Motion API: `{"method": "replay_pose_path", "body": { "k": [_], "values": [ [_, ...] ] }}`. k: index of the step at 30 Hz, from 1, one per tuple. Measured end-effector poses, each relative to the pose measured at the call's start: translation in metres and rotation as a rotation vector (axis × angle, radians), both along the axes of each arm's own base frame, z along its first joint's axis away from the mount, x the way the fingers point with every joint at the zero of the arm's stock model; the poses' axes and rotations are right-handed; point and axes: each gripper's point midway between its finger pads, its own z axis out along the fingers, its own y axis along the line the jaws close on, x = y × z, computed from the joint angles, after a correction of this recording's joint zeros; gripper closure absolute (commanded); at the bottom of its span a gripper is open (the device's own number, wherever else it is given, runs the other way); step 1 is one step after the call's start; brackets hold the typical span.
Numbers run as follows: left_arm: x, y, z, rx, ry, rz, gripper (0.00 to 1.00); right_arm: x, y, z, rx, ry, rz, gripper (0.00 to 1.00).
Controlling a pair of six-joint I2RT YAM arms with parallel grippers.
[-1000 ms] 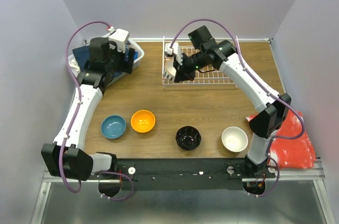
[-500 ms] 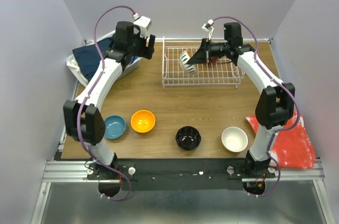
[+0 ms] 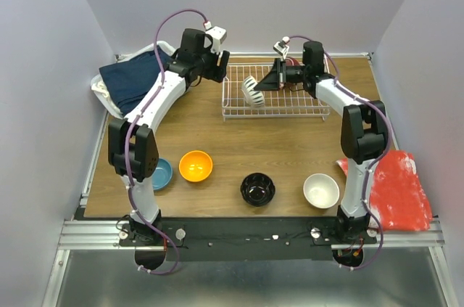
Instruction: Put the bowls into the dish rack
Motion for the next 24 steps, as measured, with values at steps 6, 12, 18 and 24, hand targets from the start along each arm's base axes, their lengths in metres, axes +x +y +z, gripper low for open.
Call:
{"method": "replay_pose_path", "body": {
  "k": [6,12,18,24],
  "values": [
    [-0.002,-0.007,-0.017,0.013,0.039,-0.016,0.21,0.021,-0.018,-0.024,0.046,0.081,-0.071,0.99],
    [0.001,-0.019,-0.021,0.022,0.043,-0.047,0.22,0.035,-0.026,-0.048,0.074,0.188,-0.103,0.99],
    [0.001,-0.044,-0.024,0.037,0.039,-0.111,0.30,0.037,-0.025,-0.052,0.085,0.208,-0.104,0.99],
    [-0.001,-0.063,-0.037,0.066,0.057,-0.175,0.45,0.040,-0.030,-0.055,0.081,0.213,-0.118,0.98]
  ]
}}
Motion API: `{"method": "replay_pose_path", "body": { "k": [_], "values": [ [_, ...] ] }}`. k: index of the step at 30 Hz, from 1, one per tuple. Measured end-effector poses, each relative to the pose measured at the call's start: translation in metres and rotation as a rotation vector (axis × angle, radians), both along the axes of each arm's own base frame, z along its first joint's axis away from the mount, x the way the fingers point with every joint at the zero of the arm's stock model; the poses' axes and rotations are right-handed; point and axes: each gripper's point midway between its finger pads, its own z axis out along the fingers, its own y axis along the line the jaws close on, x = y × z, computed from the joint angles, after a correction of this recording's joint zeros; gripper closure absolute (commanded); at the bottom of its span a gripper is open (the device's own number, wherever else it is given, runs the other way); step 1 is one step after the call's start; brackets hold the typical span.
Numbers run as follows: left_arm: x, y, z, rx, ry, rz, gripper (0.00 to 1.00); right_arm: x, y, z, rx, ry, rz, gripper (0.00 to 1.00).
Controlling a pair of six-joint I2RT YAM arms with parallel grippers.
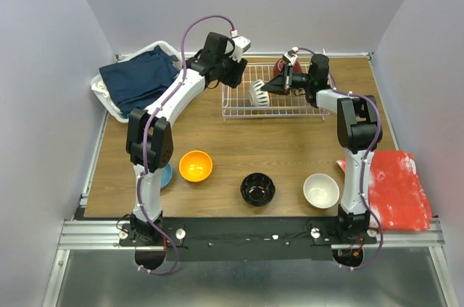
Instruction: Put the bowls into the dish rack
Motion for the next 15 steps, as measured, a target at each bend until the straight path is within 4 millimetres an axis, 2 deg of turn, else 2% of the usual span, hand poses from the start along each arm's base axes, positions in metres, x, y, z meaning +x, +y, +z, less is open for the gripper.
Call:
{"method": "replay_pose_path", "body": {
  "k": [4,5,9,15],
  "values": [
    [-0.005,-0.004,-0.013,0.022,0.026,-0.030,0.62,0.004,-0.007,-0.003,-0.010,0.000,-0.017,0.97],
    [-0.005,-0.005,-0.017,0.027,0.031,-0.040,0.74,0.005,-0.008,-0.004,-0.012,-0.001,-0.020,0.97],
    [-0.009,-0.009,-0.020,0.032,0.040,-0.069,0.99,0.007,-0.008,-0.006,-0.035,-0.018,-0.018,0.95],
    [-0.019,-0.020,-0.023,0.022,0.058,-0.121,1.00,0.008,-0.010,-0.007,-0.076,-0.054,-0.012,0.94]
  ]
}}
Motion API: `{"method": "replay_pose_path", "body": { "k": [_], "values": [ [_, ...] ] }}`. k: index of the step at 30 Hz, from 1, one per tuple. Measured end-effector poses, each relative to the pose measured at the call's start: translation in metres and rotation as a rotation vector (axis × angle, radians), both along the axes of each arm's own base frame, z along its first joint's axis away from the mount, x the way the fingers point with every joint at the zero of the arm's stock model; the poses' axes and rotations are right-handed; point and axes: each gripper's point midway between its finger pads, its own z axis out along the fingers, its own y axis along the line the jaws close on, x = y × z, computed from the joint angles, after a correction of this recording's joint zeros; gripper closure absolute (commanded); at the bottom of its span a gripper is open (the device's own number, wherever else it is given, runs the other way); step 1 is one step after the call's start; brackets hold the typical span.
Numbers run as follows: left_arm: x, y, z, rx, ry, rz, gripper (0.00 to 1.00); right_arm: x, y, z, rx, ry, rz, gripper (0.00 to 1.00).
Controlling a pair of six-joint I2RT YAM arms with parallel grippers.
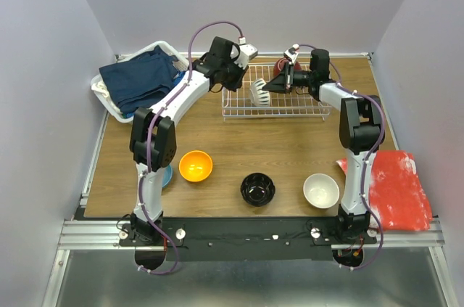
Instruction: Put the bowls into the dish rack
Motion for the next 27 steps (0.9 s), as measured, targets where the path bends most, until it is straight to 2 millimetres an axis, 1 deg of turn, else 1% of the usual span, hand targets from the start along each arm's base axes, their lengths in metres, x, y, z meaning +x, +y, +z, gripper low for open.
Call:
{"method": "replay_pose_path", "body": {
  "k": [7,11,14,15,17,18,21,24,27],
  "values": [
    [-0.016,-0.027,-0.004,-0.029,0.025,-0.071,1.00,-0.003,-0.004,-0.002,-0.047,-0.046,0.002,0.94],
    [-0.023,-0.042,-0.015,-0.037,0.049,-0.100,1.00,-0.004,-0.008,-0.002,-0.065,-0.057,-0.001,0.93],
    [-0.025,-0.049,-0.023,-0.040,0.067,-0.104,1.00,-0.004,-0.014,-0.002,-0.075,-0.056,-0.013,0.86],
    [-0.024,-0.050,-0.025,-0.041,0.069,-0.104,1.00,-0.003,-0.017,-0.003,-0.080,-0.050,-0.019,0.82],
    [-0.023,-0.053,-0.029,-0.044,0.076,-0.103,1.00,-0.002,-0.022,-0.002,-0.089,-0.048,-0.030,0.77],
    [-0.022,-0.056,-0.030,-0.047,0.077,-0.103,1.00,0.000,-0.025,-0.003,-0.101,-0.052,-0.041,0.72],
    [-0.021,-0.063,-0.032,-0.056,0.076,-0.107,1.00,0.002,-0.036,-0.008,-0.134,-0.035,-0.070,0.68],
    [-0.020,-0.073,-0.029,-0.073,0.069,-0.116,1.00,0.011,-0.057,-0.014,-0.202,-0.048,-0.139,0.64],
    [-0.019,-0.082,-0.025,-0.091,0.061,-0.127,1.00,0.017,-0.077,-0.025,-0.277,-0.042,-0.202,0.62]
  ]
}}
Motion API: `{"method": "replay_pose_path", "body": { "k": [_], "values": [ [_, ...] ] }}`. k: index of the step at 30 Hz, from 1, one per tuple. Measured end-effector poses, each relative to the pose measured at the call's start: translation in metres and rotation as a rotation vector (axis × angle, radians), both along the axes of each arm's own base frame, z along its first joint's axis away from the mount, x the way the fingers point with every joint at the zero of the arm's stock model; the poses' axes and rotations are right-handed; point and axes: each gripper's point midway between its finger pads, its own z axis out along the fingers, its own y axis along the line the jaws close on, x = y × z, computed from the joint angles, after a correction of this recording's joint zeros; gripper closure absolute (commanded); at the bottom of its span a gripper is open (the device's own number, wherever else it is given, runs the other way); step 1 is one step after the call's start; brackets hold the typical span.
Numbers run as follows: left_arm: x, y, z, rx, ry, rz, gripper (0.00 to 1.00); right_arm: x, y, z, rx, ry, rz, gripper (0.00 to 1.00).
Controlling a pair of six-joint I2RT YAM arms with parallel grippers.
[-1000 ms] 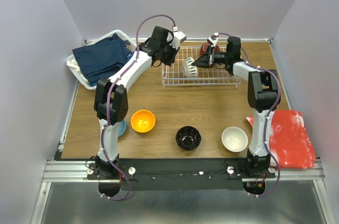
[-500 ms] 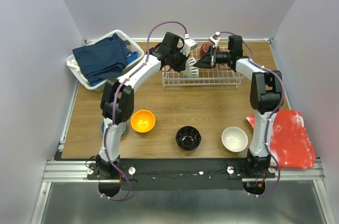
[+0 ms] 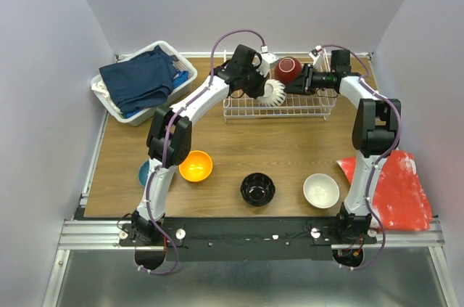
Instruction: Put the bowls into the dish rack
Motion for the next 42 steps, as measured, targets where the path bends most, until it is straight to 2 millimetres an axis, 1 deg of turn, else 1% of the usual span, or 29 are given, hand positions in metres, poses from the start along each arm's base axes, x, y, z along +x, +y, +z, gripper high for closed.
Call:
{"method": "replay_pose_path", "body": {
  "k": [3,6,11,14,16,17,18,20,21,22,24,25,26,27,28,29,30,31,32,33,35,36,37,39,40,41,42],
  "values": [
    [0.000,-0.005,0.000,-0.010,-0.002,-0.004,1.00,0.003,-0.014,-0.013,-0.074,0.007,-0.048,0.61],
    [0.000,-0.006,-0.002,-0.011,0.003,-0.003,1.00,0.001,-0.020,-0.022,-0.124,0.017,-0.068,0.61],
    [0.000,-0.006,-0.002,-0.011,0.003,-0.002,1.00,0.000,-0.022,-0.024,-0.165,0.013,-0.083,0.57],
    [0.000,-0.005,-0.001,-0.012,0.001,-0.001,0.98,-0.002,-0.026,-0.022,-0.207,0.012,-0.094,0.56],
    [-0.002,-0.004,0.005,-0.012,-0.002,-0.001,0.89,-0.002,-0.029,-0.017,-0.238,-0.002,-0.102,0.56],
    [-0.003,-0.002,0.013,-0.014,-0.009,0.001,0.84,-0.004,-0.031,-0.012,-0.257,-0.014,-0.104,0.56],
    [-0.006,0.002,0.024,-0.014,-0.023,0.006,0.68,-0.006,-0.034,-0.005,-0.275,-0.032,-0.105,0.56],
    [-0.011,0.012,0.043,-0.007,-0.050,0.029,0.52,-0.011,-0.036,0.015,-0.297,-0.078,-0.101,0.56],
    [-0.016,0.025,0.067,-0.006,-0.096,0.059,0.41,-0.014,-0.035,0.026,-0.303,-0.109,-0.096,0.55],
    [-0.022,0.038,0.086,-0.002,-0.126,0.088,0.37,-0.016,-0.035,0.041,-0.315,-0.157,-0.089,0.55],
    [-0.030,0.066,0.124,-0.001,-0.210,0.159,0.29,-0.024,-0.028,0.066,-0.338,-0.251,-0.059,0.53],
    [-0.038,0.090,0.151,-0.004,-0.272,0.209,0.28,-0.031,-0.017,0.083,-0.357,-0.329,-0.023,0.53],
    [-0.043,0.110,0.169,-0.002,-0.315,0.256,0.27,-0.035,-0.011,0.090,-0.365,-0.370,0.001,0.52],
    [-0.047,0.127,0.183,-0.002,-0.358,0.299,0.24,-0.045,0.007,0.103,-0.385,-0.452,0.056,0.50],
    [-0.053,0.154,0.199,0.008,-0.405,0.364,0.23,-0.054,0.023,0.111,-0.396,-0.510,0.106,0.49],
    [-0.059,0.171,0.206,0.013,-0.428,0.400,0.22,-0.071,0.052,0.121,-0.403,-0.598,0.195,0.48],
    [-0.062,0.190,0.210,0.026,-0.449,0.447,0.21,-0.086,0.075,0.124,-0.412,-0.666,0.269,0.46],
    [-0.066,0.212,0.209,0.046,-0.461,0.498,0.20,-0.099,0.091,0.125,-0.413,-0.706,0.324,0.46],
    [-0.070,0.230,0.204,0.069,-0.460,0.540,0.20,-0.116,0.114,0.123,-0.409,-0.752,0.400,0.46],
    [-0.073,0.248,0.194,0.099,-0.450,0.584,0.19,-0.128,0.128,0.121,-0.408,-0.781,0.453,0.45],
    [-0.077,0.277,0.169,0.157,-0.403,0.647,0.19,-0.153,0.156,0.112,-0.413,-0.838,0.571,0.45],
    [-0.078,0.284,0.161,0.171,-0.387,0.661,0.18,-0.163,0.166,0.103,-0.422,-0.856,0.629,0.45],
    [-0.081,0.296,0.147,0.196,-0.355,0.686,0.18,-0.171,0.173,0.098,-0.432,-0.876,0.672,0.45],
    [-0.087,0.315,0.129,0.227,-0.308,0.727,0.18,-0.187,0.186,0.079,-0.474,-0.927,0.785,0.45],
    [-0.088,0.319,0.125,0.232,-0.299,0.736,0.18,-0.198,0.192,0.068,-0.495,-0.954,0.851,0.45],
    [-0.094,0.331,0.120,0.243,-0.282,0.767,0.18,-0.208,0.199,0.059,-0.503,-0.970,0.906,0.45],
    [-0.098,0.338,0.119,0.245,-0.275,0.786,0.17,-0.229,0.210,0.043,-0.513,-0.996,1.002,0.45]
  ]
}}
